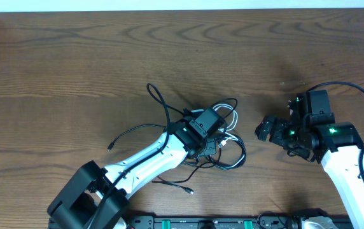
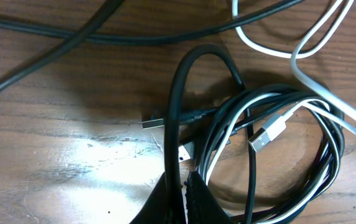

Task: Untangle cables
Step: 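Grasp cables with the left gripper and lift them up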

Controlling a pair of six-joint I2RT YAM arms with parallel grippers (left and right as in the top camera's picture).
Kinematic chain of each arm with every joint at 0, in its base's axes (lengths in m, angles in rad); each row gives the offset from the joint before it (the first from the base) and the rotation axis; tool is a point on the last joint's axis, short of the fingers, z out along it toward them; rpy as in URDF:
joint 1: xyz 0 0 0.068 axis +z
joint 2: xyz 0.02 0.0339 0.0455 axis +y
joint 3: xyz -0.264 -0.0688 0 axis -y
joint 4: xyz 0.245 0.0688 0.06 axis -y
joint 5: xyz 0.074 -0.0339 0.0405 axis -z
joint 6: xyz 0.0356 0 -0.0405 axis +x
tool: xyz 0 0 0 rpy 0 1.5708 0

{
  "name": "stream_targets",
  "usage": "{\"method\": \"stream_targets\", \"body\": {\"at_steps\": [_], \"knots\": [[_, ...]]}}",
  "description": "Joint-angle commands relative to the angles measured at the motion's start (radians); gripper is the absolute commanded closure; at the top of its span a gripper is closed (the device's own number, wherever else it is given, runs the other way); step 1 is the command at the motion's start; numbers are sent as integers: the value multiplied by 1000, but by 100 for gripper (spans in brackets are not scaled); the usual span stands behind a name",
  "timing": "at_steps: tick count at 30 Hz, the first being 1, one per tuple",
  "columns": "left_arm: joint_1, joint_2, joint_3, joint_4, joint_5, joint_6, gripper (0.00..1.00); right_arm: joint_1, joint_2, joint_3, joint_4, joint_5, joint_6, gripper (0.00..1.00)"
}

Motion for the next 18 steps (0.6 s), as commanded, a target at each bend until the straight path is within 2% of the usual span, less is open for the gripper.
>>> {"method": "stream_targets", "body": {"at_steps": [1, 10, 15, 18], "knots": [[0, 8, -8, 12, -9, -12, 93, -7, 0, -5, -2, 11, -5, 1], [5, -71, -8, 131, 6, -16, 93, -7, 0, -5, -3, 11, -8, 1], [50, -177, -8, 183, 80, -15, 92, -7, 0, -5, -2, 11, -8, 1], [79, -238, -8, 215, 173, -11, 93, -7, 0, -5, -2, 11, -8, 1]]}}
